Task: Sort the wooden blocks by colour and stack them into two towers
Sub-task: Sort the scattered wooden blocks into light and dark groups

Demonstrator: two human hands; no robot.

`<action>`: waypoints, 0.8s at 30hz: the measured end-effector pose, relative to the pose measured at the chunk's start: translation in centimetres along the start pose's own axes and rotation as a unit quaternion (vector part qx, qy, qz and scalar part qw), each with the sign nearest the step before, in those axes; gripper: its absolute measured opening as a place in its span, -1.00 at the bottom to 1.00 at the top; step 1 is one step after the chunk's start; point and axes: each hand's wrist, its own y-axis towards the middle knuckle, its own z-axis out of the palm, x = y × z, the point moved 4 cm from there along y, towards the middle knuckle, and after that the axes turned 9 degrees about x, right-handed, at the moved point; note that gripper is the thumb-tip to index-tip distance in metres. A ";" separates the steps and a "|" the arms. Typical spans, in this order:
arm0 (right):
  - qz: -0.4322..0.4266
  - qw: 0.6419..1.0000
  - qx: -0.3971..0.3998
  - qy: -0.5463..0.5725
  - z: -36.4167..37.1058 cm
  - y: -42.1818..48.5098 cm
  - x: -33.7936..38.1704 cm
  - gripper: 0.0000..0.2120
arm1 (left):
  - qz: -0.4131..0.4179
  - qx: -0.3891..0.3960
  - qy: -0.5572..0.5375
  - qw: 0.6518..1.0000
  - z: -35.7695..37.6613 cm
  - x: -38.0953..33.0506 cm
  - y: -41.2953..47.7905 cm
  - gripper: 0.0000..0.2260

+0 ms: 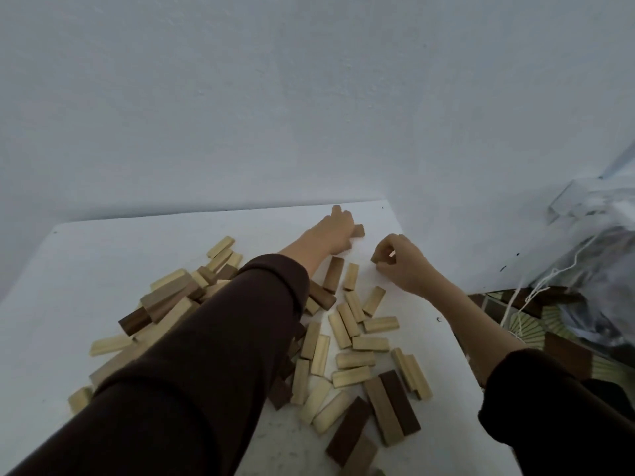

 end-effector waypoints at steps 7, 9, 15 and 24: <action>-0.061 0.981 0.154 -0.100 0.6 -3.7 1.3 -0.67 | -0.036 0.029 -0.049 0.998 0.0 -0.1 -4.7 -0.58; -0.072 0.978 0.148 -0.131 0.9 -4.0 1.5 -0.74 | -0.048 0.026 0.011 0.998 0.9 -0.1 -5.5 -0.55; -0.090 0.956 0.127 -0.248 2.2 -4.2 1.9 -0.83 | -0.097 0.011 0.078 0.992 2.9 -0.5 -6.5 -0.45; -0.059 0.973 0.138 -0.174 1.6 -5.2 1.3 -0.74 | -0.098 0.015 0.098 0.990 3.7 -0.5 -5.4 -0.56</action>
